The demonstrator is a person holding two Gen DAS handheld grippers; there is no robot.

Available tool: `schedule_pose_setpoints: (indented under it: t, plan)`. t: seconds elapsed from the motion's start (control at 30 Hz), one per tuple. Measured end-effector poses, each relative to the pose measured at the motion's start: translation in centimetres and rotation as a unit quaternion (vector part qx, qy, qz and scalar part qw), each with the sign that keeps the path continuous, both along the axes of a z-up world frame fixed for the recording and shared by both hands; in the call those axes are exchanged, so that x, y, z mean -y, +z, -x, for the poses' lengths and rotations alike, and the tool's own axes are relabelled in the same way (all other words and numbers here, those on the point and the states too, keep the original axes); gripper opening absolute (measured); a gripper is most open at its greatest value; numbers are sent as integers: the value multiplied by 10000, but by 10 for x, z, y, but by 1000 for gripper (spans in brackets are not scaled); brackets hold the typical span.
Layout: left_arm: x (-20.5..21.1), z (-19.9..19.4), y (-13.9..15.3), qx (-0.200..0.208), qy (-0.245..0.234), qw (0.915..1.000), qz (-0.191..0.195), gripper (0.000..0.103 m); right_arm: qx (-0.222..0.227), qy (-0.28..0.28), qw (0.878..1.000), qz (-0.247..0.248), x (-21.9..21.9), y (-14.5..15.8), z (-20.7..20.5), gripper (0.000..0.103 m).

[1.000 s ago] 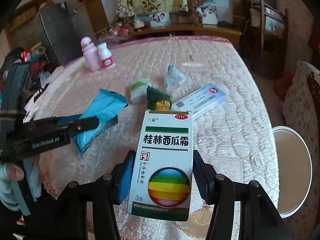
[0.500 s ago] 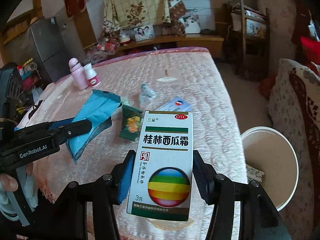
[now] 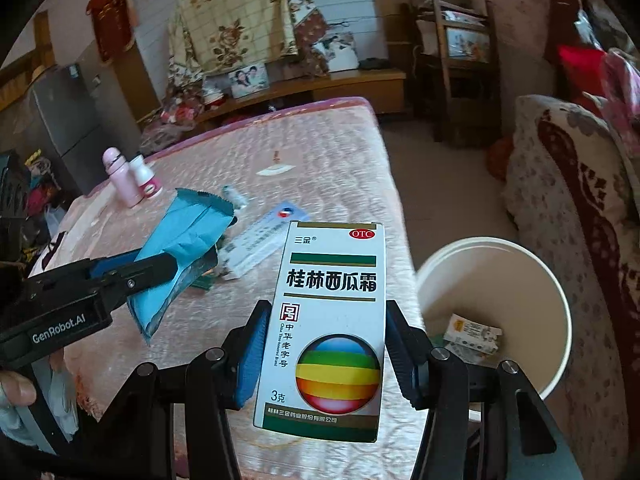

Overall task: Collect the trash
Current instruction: 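Lift and carry the blue packet and ointment box in both tools over the bucket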

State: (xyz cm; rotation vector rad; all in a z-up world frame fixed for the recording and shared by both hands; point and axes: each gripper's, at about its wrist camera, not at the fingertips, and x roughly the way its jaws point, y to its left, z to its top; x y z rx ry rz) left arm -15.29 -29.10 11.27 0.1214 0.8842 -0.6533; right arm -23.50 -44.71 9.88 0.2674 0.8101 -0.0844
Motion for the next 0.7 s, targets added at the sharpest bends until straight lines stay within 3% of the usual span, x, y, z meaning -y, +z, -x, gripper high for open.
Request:
schedule_pose_setpoints:
  t: [0.7]
  plan:
    - [95,12,-10,-265,-610,9978,67,35,-129,-905,9958,-19,90,-11,32,54]
